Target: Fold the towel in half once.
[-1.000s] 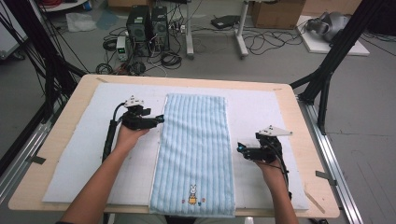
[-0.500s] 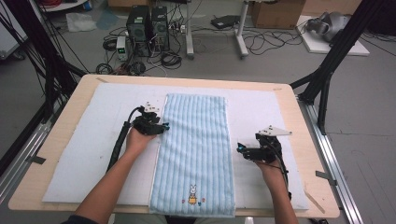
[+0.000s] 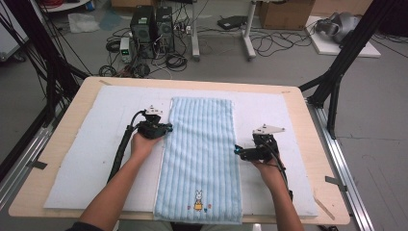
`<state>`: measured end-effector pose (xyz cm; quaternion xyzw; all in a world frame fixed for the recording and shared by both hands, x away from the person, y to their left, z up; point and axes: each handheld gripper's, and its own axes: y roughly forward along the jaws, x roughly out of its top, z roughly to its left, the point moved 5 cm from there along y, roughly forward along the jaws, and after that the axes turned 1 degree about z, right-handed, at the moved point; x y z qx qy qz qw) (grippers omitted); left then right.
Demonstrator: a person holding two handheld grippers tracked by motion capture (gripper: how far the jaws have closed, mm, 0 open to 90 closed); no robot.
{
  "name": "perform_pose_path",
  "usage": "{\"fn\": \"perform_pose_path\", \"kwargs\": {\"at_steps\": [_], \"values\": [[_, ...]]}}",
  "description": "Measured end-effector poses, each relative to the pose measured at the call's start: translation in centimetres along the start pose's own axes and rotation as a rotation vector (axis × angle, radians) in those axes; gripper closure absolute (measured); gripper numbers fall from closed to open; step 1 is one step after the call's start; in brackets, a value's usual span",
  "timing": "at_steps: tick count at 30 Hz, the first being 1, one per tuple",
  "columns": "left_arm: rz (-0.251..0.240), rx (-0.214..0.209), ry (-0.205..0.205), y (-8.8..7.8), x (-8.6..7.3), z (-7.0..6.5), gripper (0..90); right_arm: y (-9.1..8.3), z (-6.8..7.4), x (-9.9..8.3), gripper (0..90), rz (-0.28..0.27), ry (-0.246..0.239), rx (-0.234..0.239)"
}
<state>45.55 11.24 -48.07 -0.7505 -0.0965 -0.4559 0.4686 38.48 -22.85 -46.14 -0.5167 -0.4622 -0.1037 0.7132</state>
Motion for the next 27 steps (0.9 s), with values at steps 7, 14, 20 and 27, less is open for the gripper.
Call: {"fn": "perform_pose_path", "kwargs": {"at_steps": [7,14,20,27], "values": [[-0.009,-0.019,-0.015,0.0,0.0,0.1,86.4,3.1,-1.0,2.1,19.2,0.028,0.06,-0.005],[-0.007,-0.037,-0.015,-0.1,-0.1,0.1,86.4,5.6,-0.7,3.2,46.2,0.104,0.049,0.002],[0.0,-0.047,-0.011,-0.1,-0.1,0.1,86.4,6.1,0.3,3.3,82.6,0.144,-0.013,-0.014],[-0.083,-0.045,-0.038,-1.0,0.9,0.6,86.7,6.1,-0.1,3.8,85.5,0.092,0.018,-0.03]]}}
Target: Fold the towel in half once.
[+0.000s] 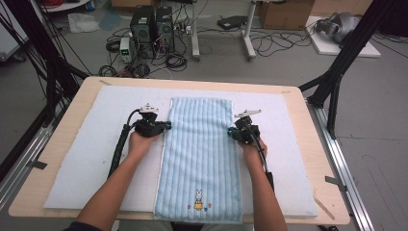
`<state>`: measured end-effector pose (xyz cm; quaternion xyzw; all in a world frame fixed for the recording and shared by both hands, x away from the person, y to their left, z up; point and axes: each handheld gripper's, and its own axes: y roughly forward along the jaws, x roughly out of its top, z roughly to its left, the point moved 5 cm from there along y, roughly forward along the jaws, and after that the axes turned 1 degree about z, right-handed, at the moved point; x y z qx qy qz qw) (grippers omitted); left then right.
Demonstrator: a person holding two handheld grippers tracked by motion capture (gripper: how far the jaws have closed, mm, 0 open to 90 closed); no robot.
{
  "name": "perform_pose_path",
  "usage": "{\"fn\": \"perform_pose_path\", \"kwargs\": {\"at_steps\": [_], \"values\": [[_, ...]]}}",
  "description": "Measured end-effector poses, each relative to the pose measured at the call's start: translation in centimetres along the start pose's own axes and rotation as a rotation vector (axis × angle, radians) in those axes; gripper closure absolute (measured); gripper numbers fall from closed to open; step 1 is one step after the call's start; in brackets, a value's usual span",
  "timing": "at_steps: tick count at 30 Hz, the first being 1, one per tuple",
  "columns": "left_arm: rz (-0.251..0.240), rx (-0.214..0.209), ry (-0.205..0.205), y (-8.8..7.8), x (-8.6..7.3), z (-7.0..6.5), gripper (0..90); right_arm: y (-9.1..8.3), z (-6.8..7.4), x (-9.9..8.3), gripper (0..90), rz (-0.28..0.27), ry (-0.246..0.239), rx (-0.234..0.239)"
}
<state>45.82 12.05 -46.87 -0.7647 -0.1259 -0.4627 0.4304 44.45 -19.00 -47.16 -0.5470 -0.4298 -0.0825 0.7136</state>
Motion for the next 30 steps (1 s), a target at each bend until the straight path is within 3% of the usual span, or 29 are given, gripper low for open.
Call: {"fn": "perform_pose_path", "kwargs": {"at_steps": [2,6,12,17,19,23,30], "values": [[-0.02,0.0,-0.003,-0.2,0.2,0.2,86.7,-0.4,-0.2,0.6,85.5,-0.074,0.011,-0.002],[-0.053,-0.018,-0.037,-0.7,0.5,0.7,86.7,-0.7,-0.2,1.0,85.4,-0.119,0.034,0.011],[-0.061,-0.064,-0.011,-1.9,0.6,-0.1,86.6,-1.3,0.1,0.5,85.4,-0.129,0.051,0.054],[-0.053,-0.101,0.014,-3.1,0.1,-1.1,86.5,-2.5,0.6,-0.2,85.3,-0.12,0.033,0.093],[-0.079,-0.109,0.015,-3.6,-0.1,-1.5,86.5,-3.1,1.0,-0.3,85.3,-0.141,0.012,0.101],[-0.065,-0.138,0.028,-4.5,-0.8,-2.2,86.5,-4.3,1.5,-1.1,85.3,-0.159,0.006,0.121],[-0.083,-0.174,0.063,-6.3,-2.5,-3.7,86.5,-6.3,2.6,-3.1,85.2,-0.173,-0.008,0.181]]}}
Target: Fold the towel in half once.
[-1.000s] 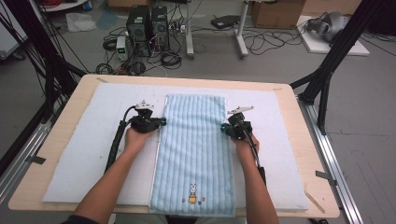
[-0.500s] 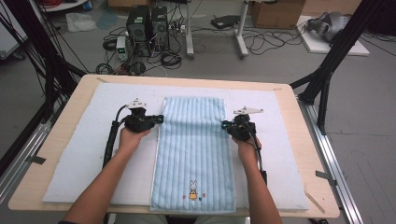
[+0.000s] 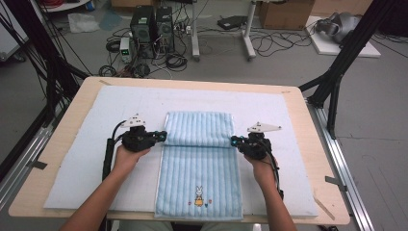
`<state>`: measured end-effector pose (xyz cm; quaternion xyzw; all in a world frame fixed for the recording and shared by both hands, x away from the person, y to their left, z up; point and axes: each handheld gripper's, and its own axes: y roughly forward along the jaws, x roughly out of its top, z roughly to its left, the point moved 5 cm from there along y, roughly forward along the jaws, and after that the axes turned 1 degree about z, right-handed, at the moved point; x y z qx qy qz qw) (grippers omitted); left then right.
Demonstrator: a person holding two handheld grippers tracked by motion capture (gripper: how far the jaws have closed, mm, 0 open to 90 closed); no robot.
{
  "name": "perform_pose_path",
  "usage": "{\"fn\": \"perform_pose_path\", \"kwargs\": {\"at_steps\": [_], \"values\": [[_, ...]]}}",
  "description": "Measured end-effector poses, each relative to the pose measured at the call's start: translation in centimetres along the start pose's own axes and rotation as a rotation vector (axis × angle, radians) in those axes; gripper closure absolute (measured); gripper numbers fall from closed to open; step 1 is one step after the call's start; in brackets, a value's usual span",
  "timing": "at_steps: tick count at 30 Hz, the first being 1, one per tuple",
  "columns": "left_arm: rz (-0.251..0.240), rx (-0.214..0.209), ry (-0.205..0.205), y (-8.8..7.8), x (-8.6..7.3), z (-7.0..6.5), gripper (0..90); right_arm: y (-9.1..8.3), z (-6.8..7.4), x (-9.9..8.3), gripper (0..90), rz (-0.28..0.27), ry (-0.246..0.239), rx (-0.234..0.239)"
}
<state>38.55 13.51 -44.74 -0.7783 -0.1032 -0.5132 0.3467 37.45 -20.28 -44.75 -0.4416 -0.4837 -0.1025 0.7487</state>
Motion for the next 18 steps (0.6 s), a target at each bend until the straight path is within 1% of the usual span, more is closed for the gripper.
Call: {"fn": "perform_pose_path", "kwargs": {"at_steps": [1,6,8,11,12,13,14,15,16,18], "values": [[-0.002,-0.006,-0.002,-0.2,-0.2,-0.2,86.5,-0.2,0.3,-0.2,85.2,-0.003,-0.008,0.004],[0.011,-0.032,0.0,-0.7,-1.7,-0.9,86.4,-0.8,1.3,-1.6,85.2,0.023,-0.025,0.02],[0.023,-0.032,0.012,-0.7,-2.1,-1.0,86.3,-0.9,1.4,-2.0,85.2,0.031,-0.025,0.024],[0.026,-0.043,-0.008,-0.8,-2.6,-1.0,86.0,-1.0,1.5,-2.4,83.5,0.043,-0.022,0.029],[0.029,-0.043,-0.007,-0.8,-2.7,-0.9,85.2,-1.0,1.6,-2.5,80.4,0.046,-0.024,0.027],[0.022,-0.032,-0.014,-0.8,-2.7,-0.9,80.7,-1.1,1.5,-2.5,74.8,0.045,-0.02,0.021],[0.015,-0.003,-0.025,-0.8,-2.7,-0.7,70.5,-1.2,1.4,-2.4,71.1,0.036,-0.017,0.015],[0.006,0.022,-0.031,-0.9,-2.6,-0.5,61.8,-1.3,1.3,-2.4,69.3,0.028,-0.008,0.009],[-0.005,0.04,-0.038,-0.9,-2.5,-0.3,55.8,-1.4,1.2,-2.3,66.6,0.016,-0.001,0.002],[-0.027,0.074,-0.052,-1.0,-2.4,0.2,48.3,-1.7,0.7,-2.2,63.8,0.0,0.017,-0.009]]}}
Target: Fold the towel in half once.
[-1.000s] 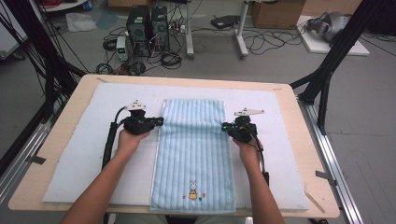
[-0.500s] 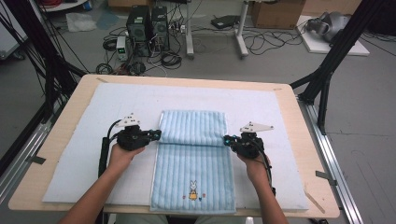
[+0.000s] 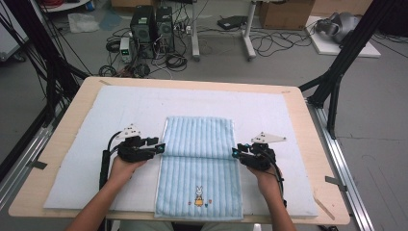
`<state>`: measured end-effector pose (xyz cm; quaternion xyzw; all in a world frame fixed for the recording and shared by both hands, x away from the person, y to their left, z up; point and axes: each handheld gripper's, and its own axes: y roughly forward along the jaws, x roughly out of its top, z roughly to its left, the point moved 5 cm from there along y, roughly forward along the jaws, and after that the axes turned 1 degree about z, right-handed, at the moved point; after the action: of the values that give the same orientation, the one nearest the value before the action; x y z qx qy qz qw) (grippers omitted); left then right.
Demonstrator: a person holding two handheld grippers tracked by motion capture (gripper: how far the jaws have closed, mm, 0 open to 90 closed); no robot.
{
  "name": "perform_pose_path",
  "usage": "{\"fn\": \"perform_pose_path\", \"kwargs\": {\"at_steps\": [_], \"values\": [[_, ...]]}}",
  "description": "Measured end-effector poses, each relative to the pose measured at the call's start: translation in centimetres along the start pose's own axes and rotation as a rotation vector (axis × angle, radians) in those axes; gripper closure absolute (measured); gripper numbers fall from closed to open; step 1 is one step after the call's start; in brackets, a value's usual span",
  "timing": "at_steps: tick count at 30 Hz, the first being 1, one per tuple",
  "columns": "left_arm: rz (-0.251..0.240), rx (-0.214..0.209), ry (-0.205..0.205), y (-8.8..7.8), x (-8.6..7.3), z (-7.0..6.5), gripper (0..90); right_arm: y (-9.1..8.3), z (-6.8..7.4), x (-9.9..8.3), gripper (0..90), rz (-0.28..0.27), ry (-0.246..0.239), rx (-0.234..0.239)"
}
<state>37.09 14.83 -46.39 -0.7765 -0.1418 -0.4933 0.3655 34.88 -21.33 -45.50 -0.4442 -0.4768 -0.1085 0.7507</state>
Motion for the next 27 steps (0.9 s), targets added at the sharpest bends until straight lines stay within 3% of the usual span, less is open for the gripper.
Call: {"fn": "perform_pose_path", "kwargs": {"at_steps": [7,11,17,21,27], "values": [[-0.018,0.045,-0.041,0.9,1.8,1.6,44.0,-0.3,-0.8,0.0,56.5,-0.017,0.045,-0.021],[0.01,0.076,-0.048,2.3,2.8,2.5,43.9,-0.4,-1.0,0.0,54.0,-0.024,0.06,-0.025],[0.096,0.119,-0.062,4.9,3.1,3.6,44.4,-0.5,-1.4,-0.1,51.3,-0.026,0.084,-0.023],[0.147,0.141,-0.033,6.3,2.5,3.4,45.6,-0.5,-1.4,-0.1,50.4,-0.024,0.083,-0.024],[0.185,0.207,0.05,6.6,2.2,3.2,64.4,-0.5,-1.5,-0.2,47.6,-0.018,0.097,-0.03]]}}
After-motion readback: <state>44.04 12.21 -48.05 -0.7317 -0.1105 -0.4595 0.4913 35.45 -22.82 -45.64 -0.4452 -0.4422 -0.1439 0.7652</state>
